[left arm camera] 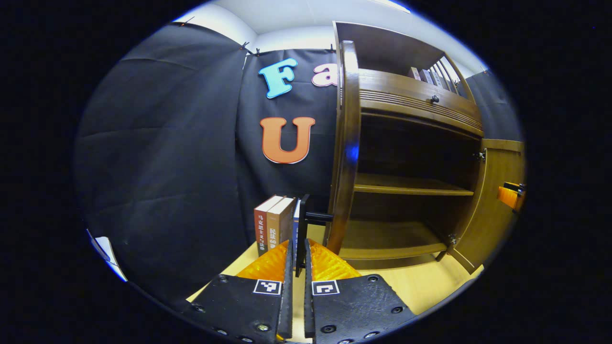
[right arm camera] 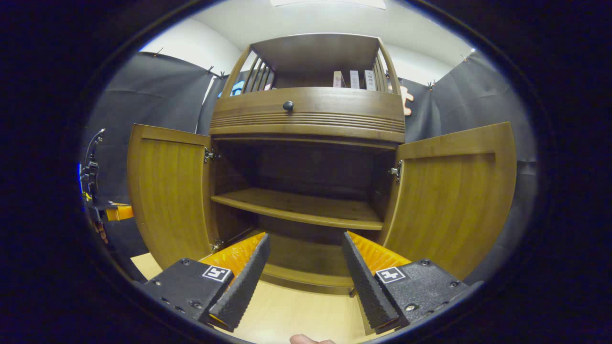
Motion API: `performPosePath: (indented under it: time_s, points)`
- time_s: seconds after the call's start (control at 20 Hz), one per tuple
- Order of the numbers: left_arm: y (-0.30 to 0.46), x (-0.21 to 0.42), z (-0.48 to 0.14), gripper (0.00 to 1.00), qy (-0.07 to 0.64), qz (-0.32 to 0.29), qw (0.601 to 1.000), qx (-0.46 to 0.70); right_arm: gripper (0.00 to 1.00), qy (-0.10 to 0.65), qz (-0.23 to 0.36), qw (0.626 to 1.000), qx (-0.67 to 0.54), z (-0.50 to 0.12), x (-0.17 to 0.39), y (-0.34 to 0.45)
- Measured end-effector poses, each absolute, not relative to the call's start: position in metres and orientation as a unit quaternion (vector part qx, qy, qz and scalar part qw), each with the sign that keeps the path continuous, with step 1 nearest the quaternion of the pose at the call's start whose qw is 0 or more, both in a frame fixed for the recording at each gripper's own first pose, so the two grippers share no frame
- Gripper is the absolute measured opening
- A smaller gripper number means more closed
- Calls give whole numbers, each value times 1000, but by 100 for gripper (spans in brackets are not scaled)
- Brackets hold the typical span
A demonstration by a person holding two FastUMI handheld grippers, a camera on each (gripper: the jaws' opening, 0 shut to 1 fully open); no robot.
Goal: Open the right door of the double-door shoe cabinet with the right hand, and open the left door with the left hand.
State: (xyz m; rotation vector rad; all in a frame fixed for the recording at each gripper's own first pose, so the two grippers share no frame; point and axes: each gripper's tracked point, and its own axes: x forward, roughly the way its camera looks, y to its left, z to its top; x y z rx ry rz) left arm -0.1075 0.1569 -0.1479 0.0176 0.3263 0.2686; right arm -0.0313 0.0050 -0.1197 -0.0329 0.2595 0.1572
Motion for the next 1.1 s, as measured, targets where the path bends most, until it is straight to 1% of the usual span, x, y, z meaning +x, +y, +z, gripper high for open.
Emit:
performPosePath:
  time_s: [0.05, 0.3, 0.45, 0.5, 0.55, 0.65, 0.7, 0.75, 0.8, 0.85, 0.95, 1.0, 1.05, 1.1]
  points:
    - [158, -110, -143, 9, 158, 140, 977, 14, 95, 130, 76, 988, -16, -119, -32, 5]
    - [138, -116, -113, 9, 129, 127, 983, 42, 95, 118, 57, 991, -11, -103, -30, -10]
    - [108, -111, -89, 9, 102, 105, 988, 56, 95, 107, 45, 993, -6, -90, -30, -17]
    - [102, -107, -83, 23, 94, 103, 988, 61, 95, 103, 42, 994, -4, -85, -29, -19]
    - [97, -105, -76, 10, 88, 103, 989, 66, 95, 100, 38, 994, -2, -81, -29, -22]
    - [85, -100, -64, 11, 74, 96, 990, 65, 95, 93, 34, 995, 2, -72, -30, -25]
    - [75, -97, -58, 12, 68, 89, 992, 59, 100, 88, 32, 996, 4, -67, -31, -27]
    - [66, -94, -50, 22, 62, 81, 993, 53, 96, 84, 29, 996, 6, -63, -32, -29]
    - [60, -92, -47, 22, 55, 75, 994, 48, 96, 80, 27, 996, 7, -58, -33, -31]
    - [53, -88, -41, 28, 49, 70, 995, 46, 100, 74, 24, 997, 8, -53, -33, -34]
    - [42, -83, -27, 39, 34, 68, 996, 46, 99, 63, 20, 998, 8, -42, -35, -38]
    - [37, -81, -21, 42, 27, 67, 996, 43, 99, 59, 18, 998, 7, -37, -36, -40]
    - [33, -79, -15, 45, 21, 69, 997, 37, 96, 54, 15, 998, 7, -33, -38, -42]
    - [28, -76, -13, 48, 20, 65, 997, 27, 96, 49, 13, 999, 7, -27, -38, -44]
